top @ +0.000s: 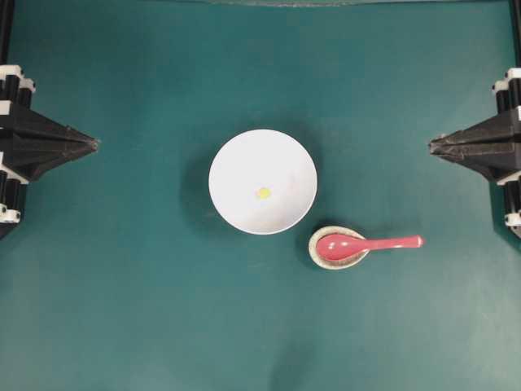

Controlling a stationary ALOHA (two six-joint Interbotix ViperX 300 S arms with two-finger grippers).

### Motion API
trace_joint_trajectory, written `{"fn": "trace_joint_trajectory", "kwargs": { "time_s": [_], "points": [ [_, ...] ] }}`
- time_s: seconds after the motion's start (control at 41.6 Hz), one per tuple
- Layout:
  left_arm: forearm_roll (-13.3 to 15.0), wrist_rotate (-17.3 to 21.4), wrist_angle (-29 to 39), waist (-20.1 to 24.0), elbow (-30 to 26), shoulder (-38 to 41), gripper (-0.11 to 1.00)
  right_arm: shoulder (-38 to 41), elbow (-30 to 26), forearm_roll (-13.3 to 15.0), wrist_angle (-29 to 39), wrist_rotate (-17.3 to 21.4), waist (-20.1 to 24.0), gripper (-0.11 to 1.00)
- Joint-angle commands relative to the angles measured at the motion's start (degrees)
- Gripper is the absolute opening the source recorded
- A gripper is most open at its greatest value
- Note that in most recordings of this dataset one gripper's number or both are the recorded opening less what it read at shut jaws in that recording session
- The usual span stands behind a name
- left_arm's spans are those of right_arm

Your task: Scoop the yellow hexagonal prism block from the bowl with a spoon using the right arm.

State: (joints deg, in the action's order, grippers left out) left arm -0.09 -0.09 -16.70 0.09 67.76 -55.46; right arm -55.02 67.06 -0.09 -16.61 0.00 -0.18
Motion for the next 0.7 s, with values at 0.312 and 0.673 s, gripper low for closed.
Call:
{"fn": "trace_joint_trajectory", "kwargs": {
  "time_s": [0.312,0.673],
  "points": [
    [-0.79,0.18,9.93,2.81,-3.69,0.79,0.0,1.23,-1.32,-0.09,-1.14,0.18,-0.09,0.0],
    [-0.79,0.09,11.07,2.81,-3.69,0.88,0.0,2.64,-1.05,-0.09,-0.88,0.18,-0.09,0.01]
  ]
}}
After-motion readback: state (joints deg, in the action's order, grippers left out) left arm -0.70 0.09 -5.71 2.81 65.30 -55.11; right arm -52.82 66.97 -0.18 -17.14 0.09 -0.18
